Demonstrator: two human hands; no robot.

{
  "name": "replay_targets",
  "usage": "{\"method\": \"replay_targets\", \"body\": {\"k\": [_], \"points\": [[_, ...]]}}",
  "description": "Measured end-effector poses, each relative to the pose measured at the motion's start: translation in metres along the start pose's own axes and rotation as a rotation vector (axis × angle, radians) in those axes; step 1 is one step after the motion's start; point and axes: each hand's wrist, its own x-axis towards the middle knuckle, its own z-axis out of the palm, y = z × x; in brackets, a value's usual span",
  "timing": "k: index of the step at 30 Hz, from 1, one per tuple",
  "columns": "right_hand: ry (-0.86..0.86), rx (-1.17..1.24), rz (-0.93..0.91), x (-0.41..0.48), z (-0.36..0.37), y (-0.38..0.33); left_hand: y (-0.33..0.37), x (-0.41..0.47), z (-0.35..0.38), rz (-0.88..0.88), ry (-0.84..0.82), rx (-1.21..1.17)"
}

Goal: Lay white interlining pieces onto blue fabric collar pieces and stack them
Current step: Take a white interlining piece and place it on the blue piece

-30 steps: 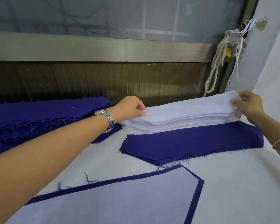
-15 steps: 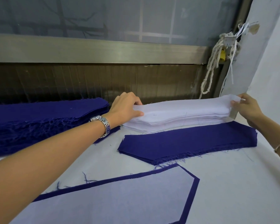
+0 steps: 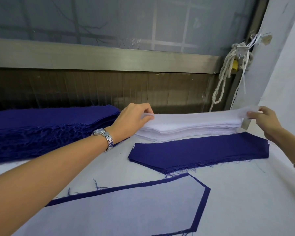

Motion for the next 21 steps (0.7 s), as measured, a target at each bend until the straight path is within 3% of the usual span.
{"method": "replay_targets", "body": {"k": [8, 18, 21], "points": [[0.003, -0.013, -0.098, -0.009, -0.007, -0.022, 0.011, -0.008, -0.03, -0.046, 0.148, -0.237], [-0.102, -0.117, -0.198, -0.053, 0.004, -0.068, -0.001, -0.069, -0.115, -0.284, 0.083, -0.347], [-0.228, -0.108, -0.224, -0.071, 0.009, -0.079, -0.007, -0.098, -0.143, -0.4, 0.034, -0.354]]}}
